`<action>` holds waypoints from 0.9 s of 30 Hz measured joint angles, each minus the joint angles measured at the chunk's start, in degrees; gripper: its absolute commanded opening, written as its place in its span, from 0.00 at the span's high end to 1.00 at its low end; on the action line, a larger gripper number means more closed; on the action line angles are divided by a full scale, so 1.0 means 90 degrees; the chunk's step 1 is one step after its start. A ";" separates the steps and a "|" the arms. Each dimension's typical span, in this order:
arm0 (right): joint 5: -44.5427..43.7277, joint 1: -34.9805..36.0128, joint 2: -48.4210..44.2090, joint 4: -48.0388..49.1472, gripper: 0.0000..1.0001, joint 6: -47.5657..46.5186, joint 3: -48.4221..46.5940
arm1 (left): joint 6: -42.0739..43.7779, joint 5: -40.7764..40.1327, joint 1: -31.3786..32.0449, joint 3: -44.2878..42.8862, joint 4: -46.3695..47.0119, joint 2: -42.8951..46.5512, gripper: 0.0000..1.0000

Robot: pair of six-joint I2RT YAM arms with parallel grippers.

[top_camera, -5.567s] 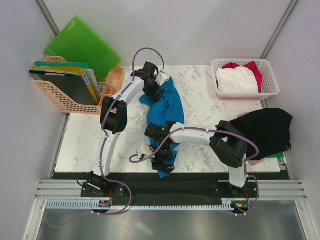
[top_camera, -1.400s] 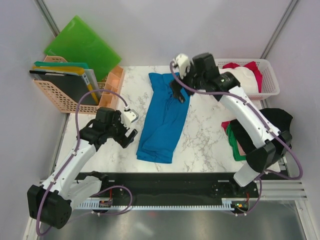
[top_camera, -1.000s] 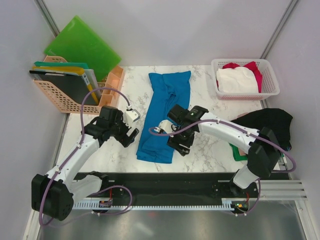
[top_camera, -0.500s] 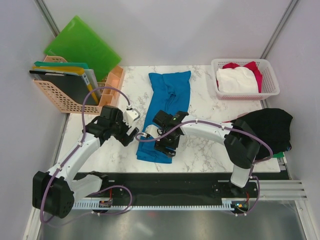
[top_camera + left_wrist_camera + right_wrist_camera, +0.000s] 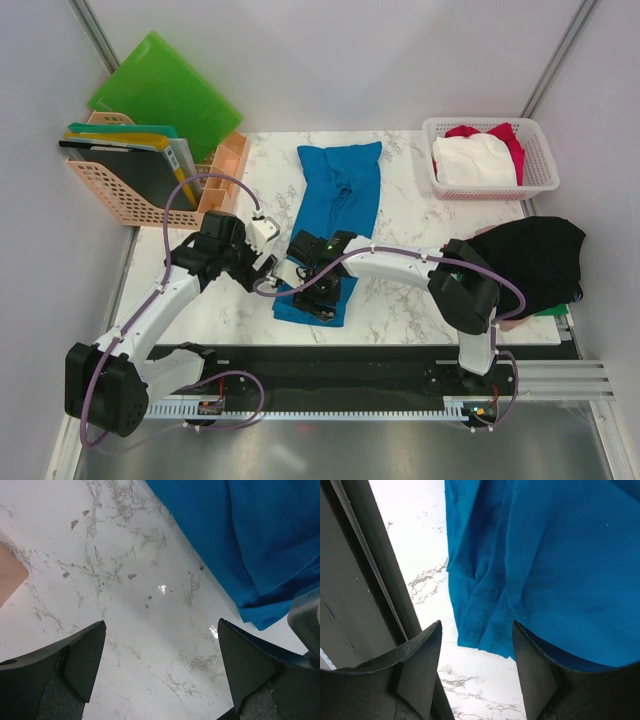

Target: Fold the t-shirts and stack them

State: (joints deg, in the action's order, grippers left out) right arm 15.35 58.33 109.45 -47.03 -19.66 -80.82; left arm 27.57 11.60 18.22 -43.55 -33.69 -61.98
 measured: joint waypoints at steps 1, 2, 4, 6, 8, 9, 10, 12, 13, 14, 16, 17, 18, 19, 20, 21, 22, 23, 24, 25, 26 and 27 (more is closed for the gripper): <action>0.0012 0.0010 0.0007 0.0002 0.35 -0.0002 0.0005 | 0.0007 -0.0012 0.0000 0.0000 0.0002 0.0000 0.00; 0.0029 0.0022 0.0010 0.0005 0.35 -0.0002 0.0015 | 0.0015 -0.0022 0.0000 0.0000 0.0002 0.0000 0.00; 0.0051 0.0039 0.0010 0.0049 0.46 -0.0005 0.0041 | 0.0019 -0.0058 0.0000 0.0000 0.0002 0.0000 0.00; 0.0087 0.0039 0.0010 0.0102 0.70 -0.0010 0.0100 | 0.0019 -0.0066 0.0000 0.0000 0.0002 0.0000 0.00; 0.0131 0.0039 0.0010 0.0129 1.00 -0.0015 0.0143 | 0.0019 -0.0068 0.0000 0.0000 0.0002 0.0000 0.00; 0.0148 0.0039 0.0010 0.0134 1.00 0.0022 0.0158 | 0.0019 -0.0075 0.0000 0.0000 0.0002 0.0000 0.00; 0.0158 0.0036 0.0010 0.0134 1.00 0.0034 0.0172 | 0.0019 -0.0087 0.0000 0.0000 0.0002 0.0000 0.00; 0.0175 0.0036 0.0010 0.0134 1.00 0.0034 0.0187 | 0.0022 -0.0109 0.0000 0.0000 0.0002 0.0000 0.00; 0.0182 0.0039 0.0010 0.0131 1.00 0.0034 0.0187 | 0.0024 -0.0112 0.0000 0.0000 0.0002 0.0000 0.00; 0.0192 0.0039 0.0010 0.0131 1.00 0.0034 0.0187 | 0.0027 -0.0114 0.0000 0.0000 0.0002 0.0000 0.00; 0.0209 0.0039 0.0007 0.0119 1.00 0.0029 0.0187 | 0.0036 -0.0117 0.0000 0.0000 0.0002 0.0000 0.00; 0.0219 0.0036 0.0007 0.0104 0.98 0.0022 0.0187 | 0.0044 -0.0119 0.0000 0.0000 0.0002 0.0000 0.00; 0.0221 0.0039 0.0000 0.0078 0.84 0.0015 0.0187 | 0.0046 -0.0119 0.0000 0.0000 0.0002 -0.0002 0.00; 0.0211 0.0039 -0.0010 0.0051 0.73 0.0000 0.0187 | 0.0049 -0.0119 0.0000 0.0000 0.0005 -0.0007 0.00; 0.0192 0.0039 -0.0022 0.0029 0.58 0.0010 0.0187 | 0.0051 -0.0119 0.0000 0.0000 0.0007 -0.0015 0.00; 0.0172 0.0039 -0.0051 0.0000 0.38 -0.0012 0.0187 | 0.0051 -0.0117 0.0000 0.0000 0.0010 -0.0027 0.00; 0.0158 0.0036 -0.0085 -0.0027 0.31 -0.0017 0.0187 | 0.0051 -0.0117 0.0000 0.0000 0.0017 -0.0036 0.00; 0.0134 0.0039 -0.0129 -0.0034 0.26 -0.0075 0.0187 | 0.0051 -0.0117 0.0000 0.0000 0.0027 -0.0044 0.00; 0.0126 0.0036 -0.0165 -0.0032 0.21 -0.0104 0.0187 | 0.0051 -0.0117 0.0000 0.0000 0.0041 -0.0049 0.00; 0.0121 0.0039 -0.0194 -0.0029 0.20 -0.0121 0.0187 | 0.0051 -0.0117 0.0000 0.0000 0.0061 -0.0053 0.00; 0.0121 0.0039 -0.0204 -0.0024 0.19 -0.0148 0.0187 | 0.0051 -0.0117 0.0000 0.0000 0.0075 -0.0061 0.00; 0.0121 0.0039 -0.0204 -0.0015 0.18 -0.0158 0.0187 | 0.0051 -0.0119 0.0000 0.0000 0.0085 -0.0068 0.00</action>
State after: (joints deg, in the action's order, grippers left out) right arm 16.45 58.67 107.61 -47.16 -21.08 -79.13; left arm 28.03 10.52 18.22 -43.55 -32.93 -62.59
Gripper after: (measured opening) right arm 0.797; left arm 0.996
